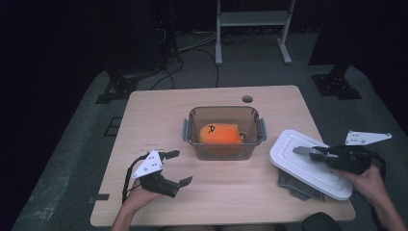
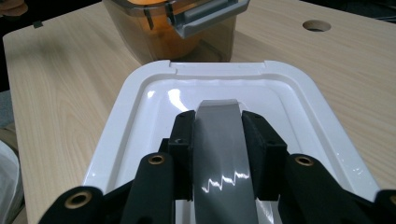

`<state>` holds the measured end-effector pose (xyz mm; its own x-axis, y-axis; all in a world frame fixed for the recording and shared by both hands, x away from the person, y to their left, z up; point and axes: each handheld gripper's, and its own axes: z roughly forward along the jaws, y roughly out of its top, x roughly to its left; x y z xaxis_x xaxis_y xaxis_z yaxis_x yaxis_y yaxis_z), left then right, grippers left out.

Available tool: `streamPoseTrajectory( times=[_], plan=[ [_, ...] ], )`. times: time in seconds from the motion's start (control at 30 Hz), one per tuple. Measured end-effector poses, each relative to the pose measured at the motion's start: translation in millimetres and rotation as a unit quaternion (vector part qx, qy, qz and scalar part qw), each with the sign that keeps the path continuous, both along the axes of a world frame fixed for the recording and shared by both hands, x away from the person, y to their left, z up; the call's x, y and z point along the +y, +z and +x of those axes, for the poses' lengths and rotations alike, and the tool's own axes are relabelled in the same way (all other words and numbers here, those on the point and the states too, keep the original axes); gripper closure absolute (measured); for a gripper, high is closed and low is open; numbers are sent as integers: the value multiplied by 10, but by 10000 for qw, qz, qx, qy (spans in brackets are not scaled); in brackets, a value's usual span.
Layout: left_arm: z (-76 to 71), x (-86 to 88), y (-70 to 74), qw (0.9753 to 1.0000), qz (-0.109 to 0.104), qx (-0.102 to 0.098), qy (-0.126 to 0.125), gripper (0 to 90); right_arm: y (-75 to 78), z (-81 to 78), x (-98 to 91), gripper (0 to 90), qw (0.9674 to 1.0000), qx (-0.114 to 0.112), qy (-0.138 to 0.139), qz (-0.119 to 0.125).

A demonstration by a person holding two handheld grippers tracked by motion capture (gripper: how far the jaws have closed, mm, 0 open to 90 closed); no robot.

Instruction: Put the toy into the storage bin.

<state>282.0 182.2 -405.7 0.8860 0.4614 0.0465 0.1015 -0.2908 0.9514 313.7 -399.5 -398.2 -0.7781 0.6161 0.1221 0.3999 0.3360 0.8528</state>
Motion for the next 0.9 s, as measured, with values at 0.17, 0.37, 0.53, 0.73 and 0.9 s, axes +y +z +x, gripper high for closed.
streamPoseTrajectory(
  times=[0.17,0.37,0.53,0.73,0.9],
  plan=[
    [1,6,1,10000,13,4,5,45,117,-46,-14,661,10000,-80,25,-2],
    [1,2,0,10000,21,-2,-7,45,303,-83,10,661,9996,-264,120,36],
    [0,8,0,10000,2,-3,3,45,458,-65,100,661,9989,-375,265,-29],
    [-2,15,4,10000,14,-12,0,45,659,-16,230,661,9976,-532,440,-44],
    [-2,22,2,10000,-9,-7,10,45,775,44,366,661,9959,-630,647,-84]
  ],
)
